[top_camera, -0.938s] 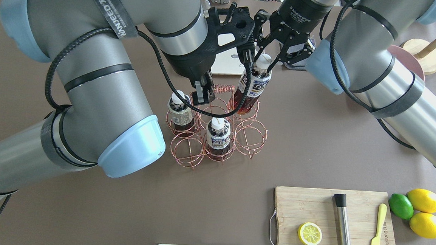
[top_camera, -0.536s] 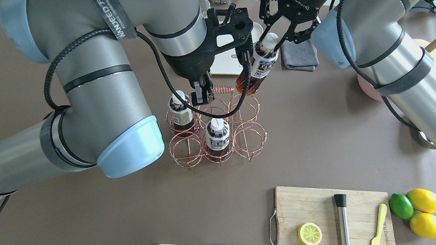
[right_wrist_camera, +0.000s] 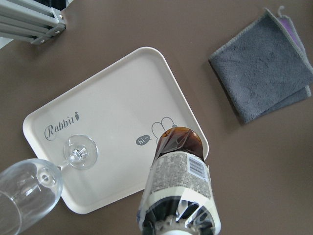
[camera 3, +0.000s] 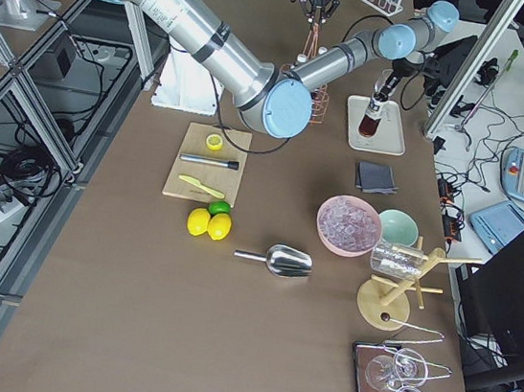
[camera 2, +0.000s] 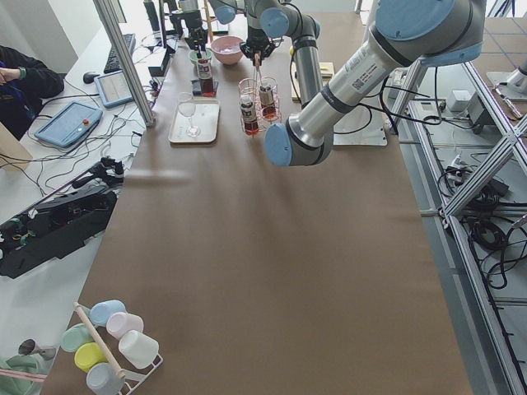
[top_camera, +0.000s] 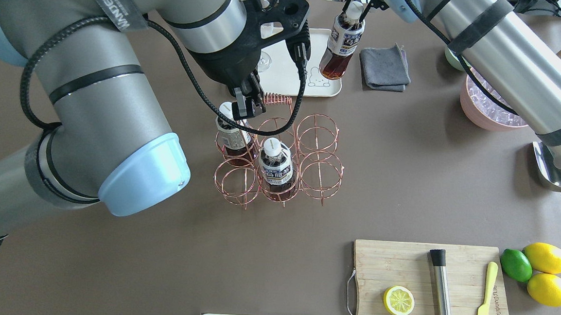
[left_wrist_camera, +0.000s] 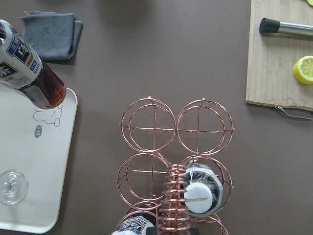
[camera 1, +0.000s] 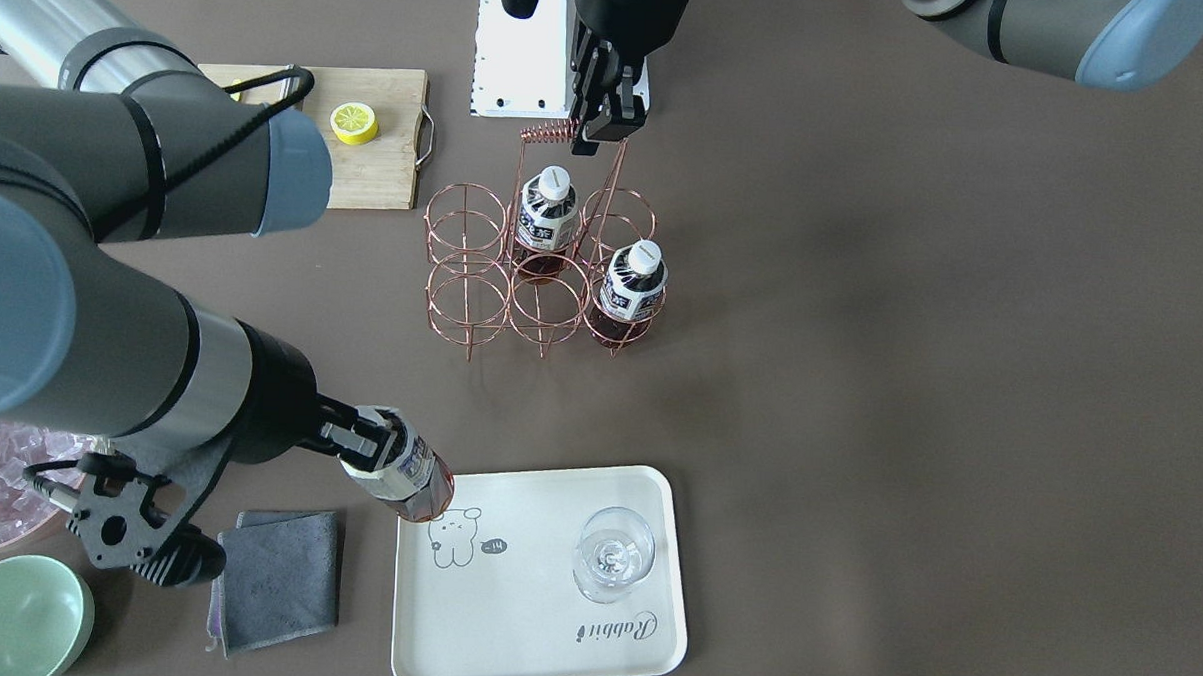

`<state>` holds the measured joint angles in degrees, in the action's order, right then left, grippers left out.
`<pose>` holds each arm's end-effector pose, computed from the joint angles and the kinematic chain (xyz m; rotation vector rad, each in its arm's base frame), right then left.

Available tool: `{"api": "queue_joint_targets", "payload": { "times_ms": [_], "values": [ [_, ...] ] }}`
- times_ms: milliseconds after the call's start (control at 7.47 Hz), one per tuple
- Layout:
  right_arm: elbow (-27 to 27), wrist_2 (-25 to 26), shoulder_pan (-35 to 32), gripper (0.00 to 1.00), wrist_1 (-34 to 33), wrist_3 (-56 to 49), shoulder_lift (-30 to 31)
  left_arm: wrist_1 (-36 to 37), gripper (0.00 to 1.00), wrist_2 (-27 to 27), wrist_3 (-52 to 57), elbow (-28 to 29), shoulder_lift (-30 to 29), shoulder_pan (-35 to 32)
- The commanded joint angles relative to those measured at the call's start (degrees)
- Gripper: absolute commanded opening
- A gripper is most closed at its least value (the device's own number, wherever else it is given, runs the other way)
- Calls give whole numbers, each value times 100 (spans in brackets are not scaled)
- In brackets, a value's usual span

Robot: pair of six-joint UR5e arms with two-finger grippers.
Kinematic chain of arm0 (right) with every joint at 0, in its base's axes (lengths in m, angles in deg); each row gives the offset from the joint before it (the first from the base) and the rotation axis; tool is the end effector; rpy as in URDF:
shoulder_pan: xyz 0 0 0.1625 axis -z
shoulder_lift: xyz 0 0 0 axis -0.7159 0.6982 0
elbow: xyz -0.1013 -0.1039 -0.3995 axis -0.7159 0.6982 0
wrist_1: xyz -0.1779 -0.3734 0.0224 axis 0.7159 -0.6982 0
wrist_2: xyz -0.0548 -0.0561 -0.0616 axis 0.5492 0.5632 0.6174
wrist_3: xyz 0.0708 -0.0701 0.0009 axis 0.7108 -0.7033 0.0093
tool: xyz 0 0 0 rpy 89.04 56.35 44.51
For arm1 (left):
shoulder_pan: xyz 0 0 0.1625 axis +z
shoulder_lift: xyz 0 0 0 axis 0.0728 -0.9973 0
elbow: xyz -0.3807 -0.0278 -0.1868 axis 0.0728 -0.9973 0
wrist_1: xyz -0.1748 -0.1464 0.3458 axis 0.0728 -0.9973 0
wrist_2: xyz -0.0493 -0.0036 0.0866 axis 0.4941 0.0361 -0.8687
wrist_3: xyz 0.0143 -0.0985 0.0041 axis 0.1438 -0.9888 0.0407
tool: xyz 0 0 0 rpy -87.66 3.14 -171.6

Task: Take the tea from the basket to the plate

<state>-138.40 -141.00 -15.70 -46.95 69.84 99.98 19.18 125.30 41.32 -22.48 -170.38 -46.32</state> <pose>-0.3373 -0.7344 0.1533 -0.3172 -0.9559 0.3543 0.3721 -0.4481 0.0019 0.7951 0.7877 1.2375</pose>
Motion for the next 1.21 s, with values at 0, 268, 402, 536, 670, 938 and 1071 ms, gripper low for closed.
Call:
{"api": "queue_joint_targets", "payload": {
  "times_ms": [0, 268, 402, 536, 670, 938, 1071],
  "values": [
    [1277, 403, 121, 0, 966, -41, -515, 28, 0, 123, 0, -348, 296, -520],
    [1489, 789, 262, 0, 1371, -41, -525, 28, 0, 640, 9, -621, 752, -1266],
    [1656, 825, 288, 0, 1677, -41, -533, 19, 0, 938, 9, -761, 1059, -1661],
    [1718, 860, 358, 0, 1724, -41, -638, 19, 0, 1141, 18, -771, 1262, -2118],
    [1780, 878, 411, 0, 1707, -32, -752, 19, 0, 1178, 18, -763, 1395, -2444],
    [1789, 878, 499, 0, 1663, -23, -858, 28, 0, 1152, 18, -710, 1789, -2955],
    [1815, 887, 578, 0, 1663, -40, -850, 19, 0, 1143, 18, -684, 2044, -3166]
  ]
}}
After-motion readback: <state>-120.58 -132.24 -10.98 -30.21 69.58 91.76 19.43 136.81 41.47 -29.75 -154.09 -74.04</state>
